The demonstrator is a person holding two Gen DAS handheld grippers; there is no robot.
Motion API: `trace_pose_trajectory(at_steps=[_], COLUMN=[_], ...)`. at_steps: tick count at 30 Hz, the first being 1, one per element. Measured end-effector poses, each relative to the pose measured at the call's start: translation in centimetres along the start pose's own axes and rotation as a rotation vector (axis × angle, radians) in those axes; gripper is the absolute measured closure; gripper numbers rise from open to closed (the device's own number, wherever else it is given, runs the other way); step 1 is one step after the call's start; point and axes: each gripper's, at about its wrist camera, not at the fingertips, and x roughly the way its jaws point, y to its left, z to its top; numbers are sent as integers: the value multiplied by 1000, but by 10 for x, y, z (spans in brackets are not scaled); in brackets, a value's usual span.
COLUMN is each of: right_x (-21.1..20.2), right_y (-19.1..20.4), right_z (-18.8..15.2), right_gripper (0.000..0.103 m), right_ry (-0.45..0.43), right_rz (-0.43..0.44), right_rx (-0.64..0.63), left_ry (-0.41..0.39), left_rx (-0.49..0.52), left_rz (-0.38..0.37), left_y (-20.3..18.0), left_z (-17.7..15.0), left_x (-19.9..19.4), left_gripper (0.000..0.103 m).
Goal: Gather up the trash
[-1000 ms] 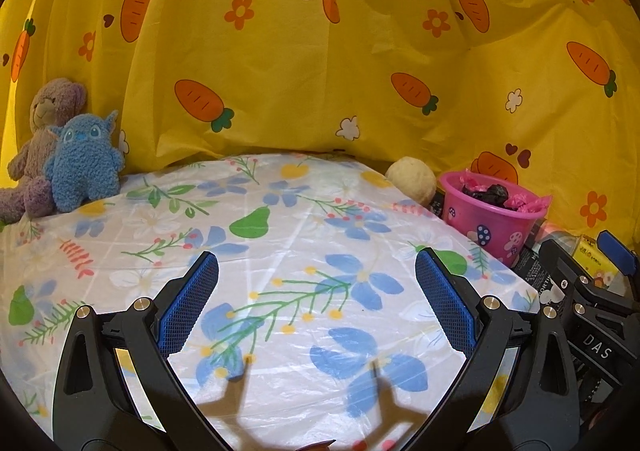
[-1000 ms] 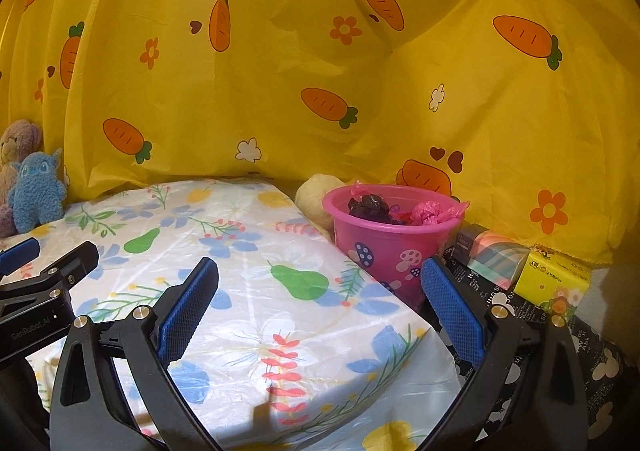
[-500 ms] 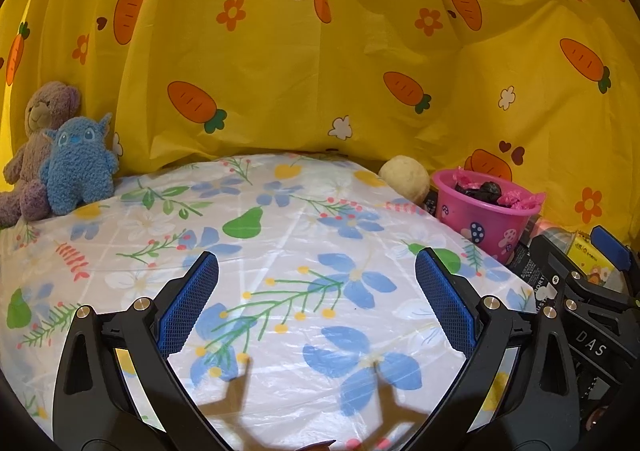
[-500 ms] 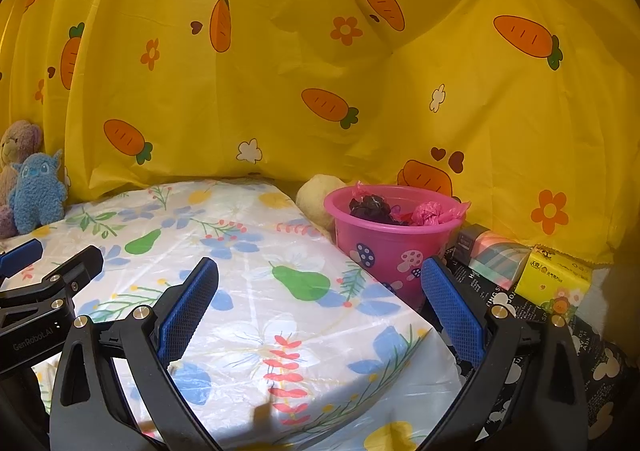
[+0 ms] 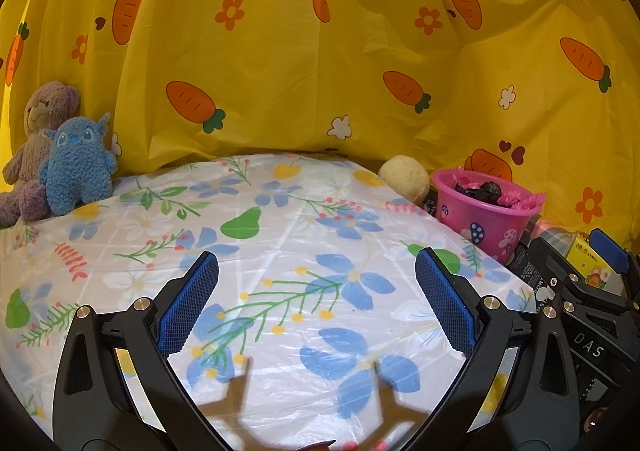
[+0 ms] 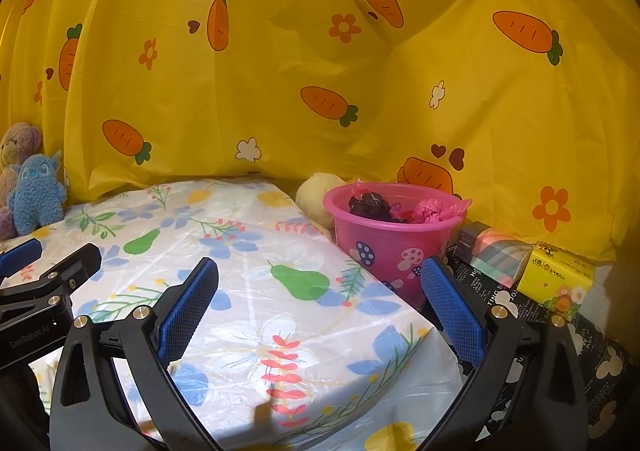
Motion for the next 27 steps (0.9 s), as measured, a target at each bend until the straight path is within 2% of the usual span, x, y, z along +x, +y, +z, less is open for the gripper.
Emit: trace_pose_trajectory(at_steps=[27], right_x=[-1], right_y=[-1], right_z=[0], right_gripper=[6], right_ry=[-2], right_rz=[1], right_rx=[3], left_ry=[1], left_rx=[2], left_rz=[6], left_y=[-8], left_z=[-2], left_x=[1], left_gripper=[6])
